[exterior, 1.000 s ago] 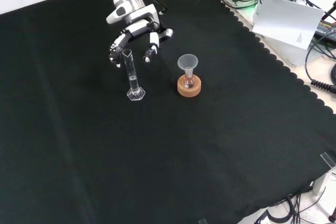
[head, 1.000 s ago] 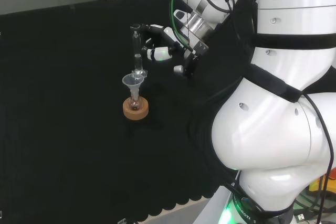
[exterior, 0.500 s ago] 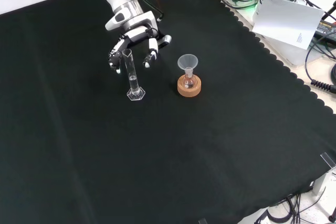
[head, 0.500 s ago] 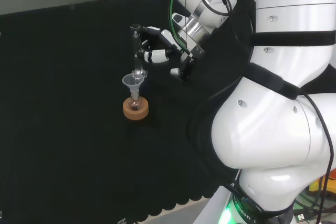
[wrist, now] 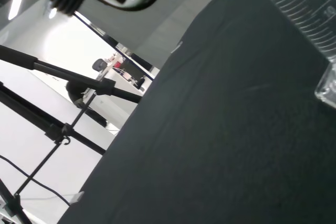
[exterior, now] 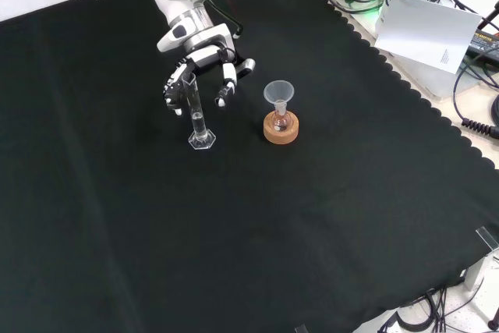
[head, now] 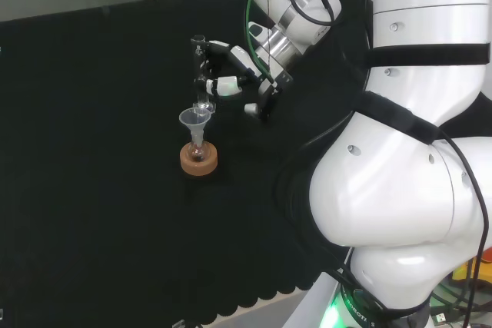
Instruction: Pick up the graduated cylinder.
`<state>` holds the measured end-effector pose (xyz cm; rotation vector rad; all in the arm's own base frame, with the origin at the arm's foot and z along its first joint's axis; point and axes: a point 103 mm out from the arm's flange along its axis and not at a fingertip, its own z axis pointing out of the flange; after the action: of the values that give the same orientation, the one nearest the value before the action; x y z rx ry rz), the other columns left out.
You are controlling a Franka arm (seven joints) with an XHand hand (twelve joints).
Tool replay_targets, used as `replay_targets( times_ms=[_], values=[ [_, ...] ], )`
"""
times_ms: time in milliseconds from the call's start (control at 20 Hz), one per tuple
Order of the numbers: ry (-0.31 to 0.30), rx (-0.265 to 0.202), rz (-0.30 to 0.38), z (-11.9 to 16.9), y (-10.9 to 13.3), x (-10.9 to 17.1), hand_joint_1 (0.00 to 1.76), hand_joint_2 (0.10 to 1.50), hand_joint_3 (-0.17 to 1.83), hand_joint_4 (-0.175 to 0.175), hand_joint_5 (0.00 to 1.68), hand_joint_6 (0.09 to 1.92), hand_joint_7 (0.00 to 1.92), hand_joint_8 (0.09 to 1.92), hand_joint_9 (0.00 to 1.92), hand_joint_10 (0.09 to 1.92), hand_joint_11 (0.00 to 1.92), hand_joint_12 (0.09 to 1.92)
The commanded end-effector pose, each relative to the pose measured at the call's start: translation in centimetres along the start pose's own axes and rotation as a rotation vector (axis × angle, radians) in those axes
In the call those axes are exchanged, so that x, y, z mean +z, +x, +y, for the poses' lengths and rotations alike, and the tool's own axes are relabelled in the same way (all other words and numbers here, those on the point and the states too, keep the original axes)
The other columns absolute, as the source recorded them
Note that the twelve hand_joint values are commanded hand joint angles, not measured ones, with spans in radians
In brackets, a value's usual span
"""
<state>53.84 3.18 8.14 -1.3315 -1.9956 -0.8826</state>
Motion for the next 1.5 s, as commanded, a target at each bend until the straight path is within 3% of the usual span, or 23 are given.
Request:
replay_targets(
  times_ms=[50, 300, 1500],
  values=[
    [-0.008, -0.003, 0.015, 0.3, 0.0, 0.6, 0.96, 0.64, 0.64, -0.036, 0.48, 0.09, 0.49, 0.62, 0.74, 0.51, 0.49, 1.28],
    [-0.045, 0.0, 0.034, 0.4, -0.3, 1.1, 0.97, 0.63, 0.65, -0.036, 0.5, 0.09, 0.52, 0.62, 0.76, 0.5, 0.51, 1.27],
    [-0.09, 0.031, 0.04, 1.1, -1.0, 1.7, 1.0, 0.7, 0.61, -0.031, 0.63, 0.13, 0.66, 0.57, 0.98, 0.36, 0.74, 1.13]
  ],
)
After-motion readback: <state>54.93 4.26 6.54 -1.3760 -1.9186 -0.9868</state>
